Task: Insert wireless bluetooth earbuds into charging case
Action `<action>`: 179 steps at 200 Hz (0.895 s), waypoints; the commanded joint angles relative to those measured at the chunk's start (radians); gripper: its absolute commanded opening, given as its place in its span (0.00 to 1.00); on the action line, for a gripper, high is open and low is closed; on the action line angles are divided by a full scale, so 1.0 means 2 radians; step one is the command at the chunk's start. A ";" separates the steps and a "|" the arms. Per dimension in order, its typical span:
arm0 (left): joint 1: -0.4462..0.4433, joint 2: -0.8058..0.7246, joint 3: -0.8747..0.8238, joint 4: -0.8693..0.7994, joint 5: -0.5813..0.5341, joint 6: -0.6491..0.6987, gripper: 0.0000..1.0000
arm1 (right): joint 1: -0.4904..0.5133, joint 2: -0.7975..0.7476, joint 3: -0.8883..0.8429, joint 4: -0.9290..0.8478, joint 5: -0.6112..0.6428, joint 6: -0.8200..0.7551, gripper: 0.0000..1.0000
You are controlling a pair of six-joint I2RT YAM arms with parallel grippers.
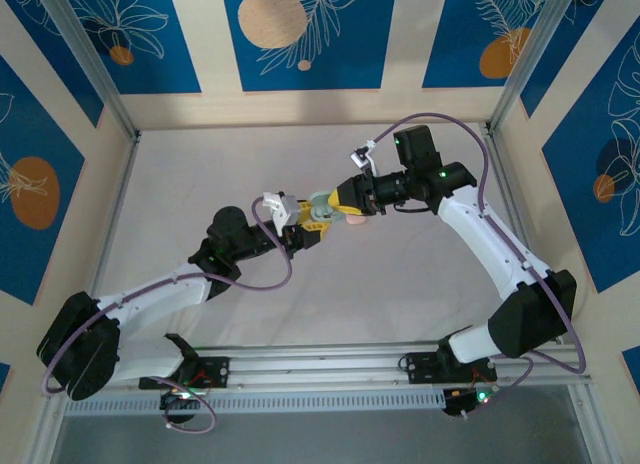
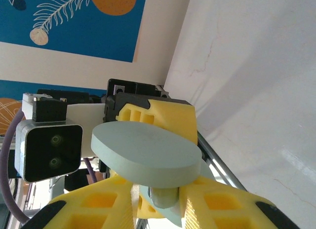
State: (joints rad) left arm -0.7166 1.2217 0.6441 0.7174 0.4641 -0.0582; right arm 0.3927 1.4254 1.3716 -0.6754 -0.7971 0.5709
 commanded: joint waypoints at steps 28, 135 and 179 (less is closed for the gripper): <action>-0.006 -0.006 0.016 0.033 0.005 -0.005 0.36 | 0.003 0.004 0.021 -0.048 0.028 -0.022 0.31; -0.007 -0.020 0.013 0.005 -0.001 0.009 0.36 | -0.023 -0.050 0.019 0.011 0.078 0.022 0.46; -0.008 -0.020 0.019 -0.003 0.008 0.005 0.36 | -0.018 -0.005 0.058 0.009 0.100 0.046 0.51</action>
State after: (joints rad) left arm -0.7166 1.2034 0.6453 0.7094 0.4610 -0.0528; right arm 0.3492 1.3602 1.4269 -0.6586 -0.6346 0.6231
